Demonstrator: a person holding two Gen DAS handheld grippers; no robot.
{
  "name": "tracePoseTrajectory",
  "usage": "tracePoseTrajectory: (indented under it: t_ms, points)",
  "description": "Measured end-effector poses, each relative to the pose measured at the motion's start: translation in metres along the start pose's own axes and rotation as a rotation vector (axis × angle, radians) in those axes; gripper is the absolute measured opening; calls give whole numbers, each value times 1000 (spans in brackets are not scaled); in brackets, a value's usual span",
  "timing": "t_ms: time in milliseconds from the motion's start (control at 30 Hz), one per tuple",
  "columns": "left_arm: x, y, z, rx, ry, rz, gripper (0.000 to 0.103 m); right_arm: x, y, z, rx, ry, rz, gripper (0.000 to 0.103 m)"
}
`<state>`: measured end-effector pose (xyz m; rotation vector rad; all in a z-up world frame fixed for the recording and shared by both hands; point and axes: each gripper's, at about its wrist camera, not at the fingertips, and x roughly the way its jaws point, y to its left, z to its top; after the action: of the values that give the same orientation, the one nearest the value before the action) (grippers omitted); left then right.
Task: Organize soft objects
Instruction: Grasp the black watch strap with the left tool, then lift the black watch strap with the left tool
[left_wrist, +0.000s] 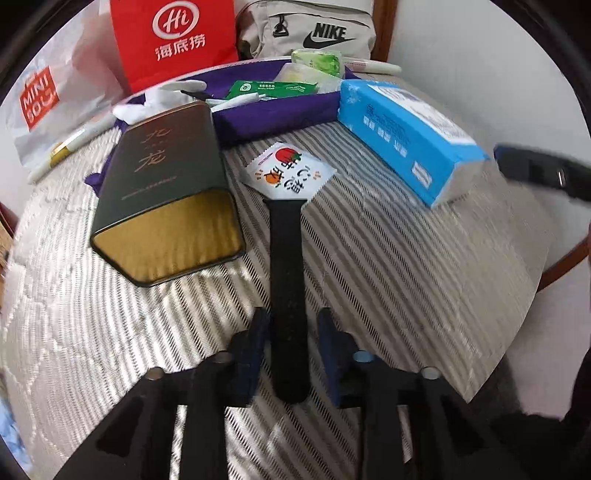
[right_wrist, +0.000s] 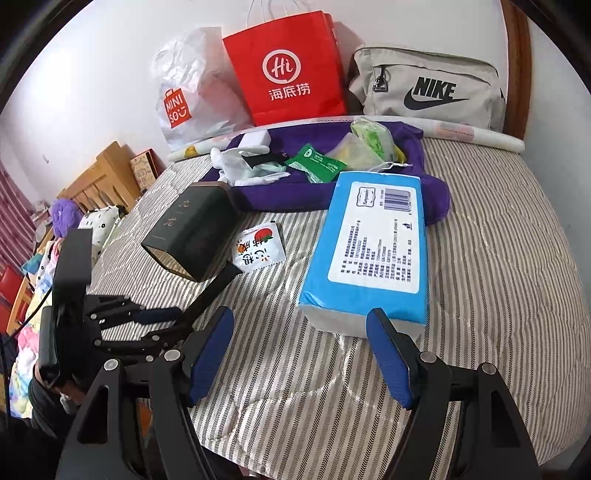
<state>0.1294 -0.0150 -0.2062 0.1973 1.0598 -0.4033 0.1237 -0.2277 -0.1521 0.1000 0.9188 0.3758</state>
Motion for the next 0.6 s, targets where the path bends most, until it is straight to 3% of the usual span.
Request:
tracePoseTrajectory:
  t_ms: [67, 133, 167, 200, 467, 600]
  points:
    - [3, -1, 5, -11, 1, -8, 39, 0, -1, -1, 5, 0, 6, 74]
    - [7, -7, 7, 1, -13, 30, 38, 0, -2, -3, 9, -1, 15, 74]
    - [9, -9, 8, 10, -20, 66, 22, 0, -2, -4, 9, -1, 18, 74]
    - [9, -11, 10, 14, -22, 90, 20, 0, -2, -4, 9, 0, 20, 74]
    - [13, -9, 15, -12, -10, 68, 26, 4, -2, -5, 17, 1, 53, 74]
    - [14, -14, 13, 23, -41, 88, 20, 8, 5, -4, -4, 14, 52, 74]
